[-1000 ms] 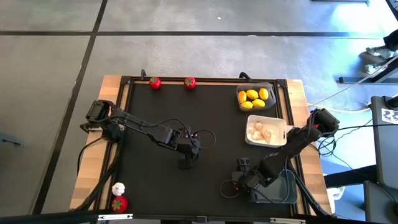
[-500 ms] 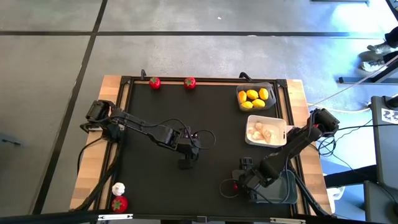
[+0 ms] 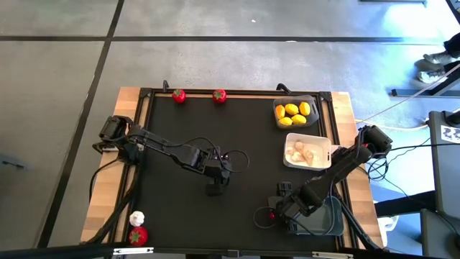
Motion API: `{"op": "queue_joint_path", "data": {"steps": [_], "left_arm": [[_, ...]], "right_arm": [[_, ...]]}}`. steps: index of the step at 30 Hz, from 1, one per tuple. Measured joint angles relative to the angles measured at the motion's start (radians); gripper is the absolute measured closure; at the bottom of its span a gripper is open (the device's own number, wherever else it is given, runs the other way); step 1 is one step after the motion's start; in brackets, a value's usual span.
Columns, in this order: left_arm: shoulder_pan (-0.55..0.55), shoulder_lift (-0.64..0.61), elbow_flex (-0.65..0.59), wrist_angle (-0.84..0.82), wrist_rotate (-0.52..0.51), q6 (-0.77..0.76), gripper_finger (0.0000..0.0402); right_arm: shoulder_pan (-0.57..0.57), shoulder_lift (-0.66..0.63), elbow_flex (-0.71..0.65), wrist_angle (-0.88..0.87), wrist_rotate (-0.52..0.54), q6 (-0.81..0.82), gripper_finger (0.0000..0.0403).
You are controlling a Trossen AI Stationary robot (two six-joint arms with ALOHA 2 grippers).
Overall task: Sort produce into baskets
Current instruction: Put the tomato into the the blue bin
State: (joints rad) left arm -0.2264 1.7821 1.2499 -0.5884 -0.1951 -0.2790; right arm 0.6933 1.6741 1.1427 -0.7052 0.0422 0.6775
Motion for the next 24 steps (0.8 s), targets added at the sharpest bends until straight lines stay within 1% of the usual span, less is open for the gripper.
{"op": "queue_joint_path", "data": {"steps": [4, 6, 8, 16, 21, 24], "left_arm": [[0.000, 0.000, 0.000, 0.000, 0.000, 0.000, 0.0196], [0.000, 0.000, 0.000, 0.000, 0.000, -0.001, 0.0196], [0.000, 0.000, 0.000, 0.000, 0.000, -0.001, 0.0196], [0.000, 0.000, 0.000, 0.000, 0.000, -0.001, 0.0196], [0.000, 0.000, 0.000, 0.000, 0.000, -0.001, 0.0196], [0.000, 0.000, 0.000, 0.002, 0.000, 0.000, 0.0196]], "right_arm": [[0.000, 0.000, 0.000, -0.001, -0.001, -0.006, 0.0027], [0.000, 0.000, 0.000, -0.001, -0.009, -0.007, 0.0012], [0.000, 0.000, 0.000, 0.002, -0.012, -0.002, 0.0005], [0.000, 0.006, -0.009, 0.029, 0.000, 0.006, 0.0018], [0.000, 0.043, -0.021, 0.038, -0.005, 0.001, 0.0022], [0.000, 0.059, -0.019, 0.073, 0.001, -0.006, 0.0023]]}}
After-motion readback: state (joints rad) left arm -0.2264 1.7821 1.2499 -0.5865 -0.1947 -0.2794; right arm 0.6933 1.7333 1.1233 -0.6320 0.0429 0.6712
